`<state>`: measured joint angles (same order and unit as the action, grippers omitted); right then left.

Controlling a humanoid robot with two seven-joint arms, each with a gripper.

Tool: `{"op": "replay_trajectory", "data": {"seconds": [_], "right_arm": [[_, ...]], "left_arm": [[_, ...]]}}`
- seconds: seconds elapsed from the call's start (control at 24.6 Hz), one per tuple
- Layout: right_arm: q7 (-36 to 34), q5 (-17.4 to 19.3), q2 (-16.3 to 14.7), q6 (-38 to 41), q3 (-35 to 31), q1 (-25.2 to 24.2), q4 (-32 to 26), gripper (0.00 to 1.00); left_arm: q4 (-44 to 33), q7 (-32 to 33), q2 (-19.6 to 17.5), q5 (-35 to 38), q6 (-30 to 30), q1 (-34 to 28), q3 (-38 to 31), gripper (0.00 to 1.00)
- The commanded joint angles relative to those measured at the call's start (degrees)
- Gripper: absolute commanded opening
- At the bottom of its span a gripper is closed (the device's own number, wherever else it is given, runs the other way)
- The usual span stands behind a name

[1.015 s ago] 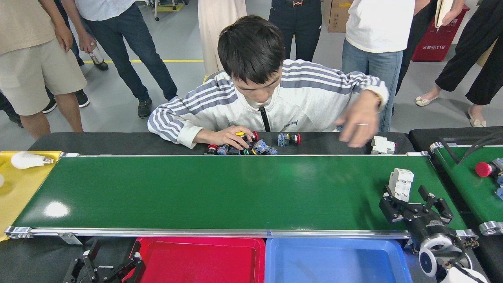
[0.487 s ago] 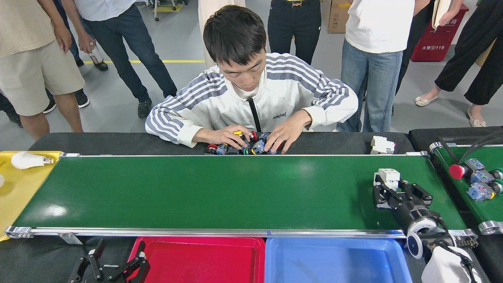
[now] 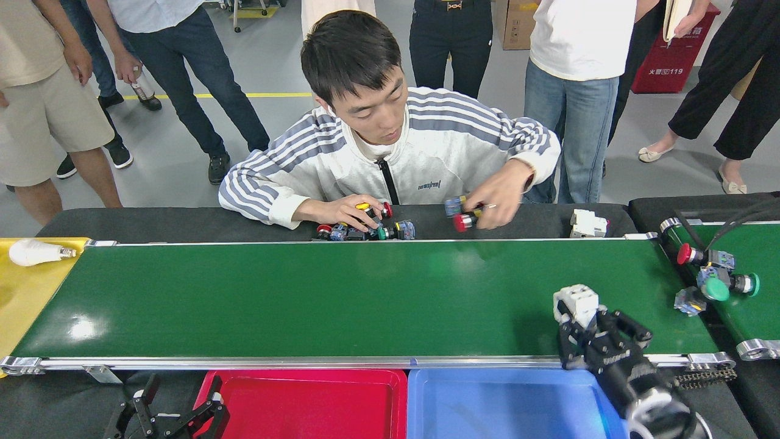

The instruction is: Pick switch part from conveyor to tray

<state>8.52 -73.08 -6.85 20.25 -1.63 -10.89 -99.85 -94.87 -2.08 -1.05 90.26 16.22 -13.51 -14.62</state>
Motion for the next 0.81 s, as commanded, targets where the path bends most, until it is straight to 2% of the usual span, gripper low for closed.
{"op": "replay_trajectory", "data": {"seconds": [0.0,0.12,0.24,0.37,0.41,0.57,0.77], "right_arm": [[-0.8,0.2,1.4,4.2,-0.2,-0.9,-1.6,1.0],[-0.8,0.6,2.2,6.5,-0.9,-1.4,-1.6,1.0],[-0.7,1.7,3.1,5.2,-3.6,-0.6,-1.6,1.0],[-0.8,1.6,9.0,-1.5,-7.4,-0.1,-1.6,1.0],[-0.8,1.1,9.6,-4.4,-7.9,-0.2,-1.6,1.0],[-0.9,-1.4,9.1,-14.3,-7.9,-0.8,-1.2,1.0],[-0.9,-3.3,9.0,-15.9,-7.9,0.5,0.6,1.0]], "left_arm": [[-0.6,-0.2,-0.4,-0.2,-0.2,0.1,-0.4,1.0],[-0.7,-0.2,-0.4,-0.2,-0.3,0.1,-0.4,1.0],[-0.8,-0.2,-0.3,-0.3,-0.2,0.1,-0.3,1.0],[-0.8,-0.3,-0.3,-0.3,-0.2,0.2,-0.3,1.0],[-0.8,-0.2,-0.3,-0.3,-0.2,0.2,-0.3,1.0],[-0.8,-0.2,-0.3,-0.3,-0.1,0.2,-0.2,1.0],[-0.6,-0.2,-0.4,-0.2,0.0,0.7,0.3,1.0]]}}
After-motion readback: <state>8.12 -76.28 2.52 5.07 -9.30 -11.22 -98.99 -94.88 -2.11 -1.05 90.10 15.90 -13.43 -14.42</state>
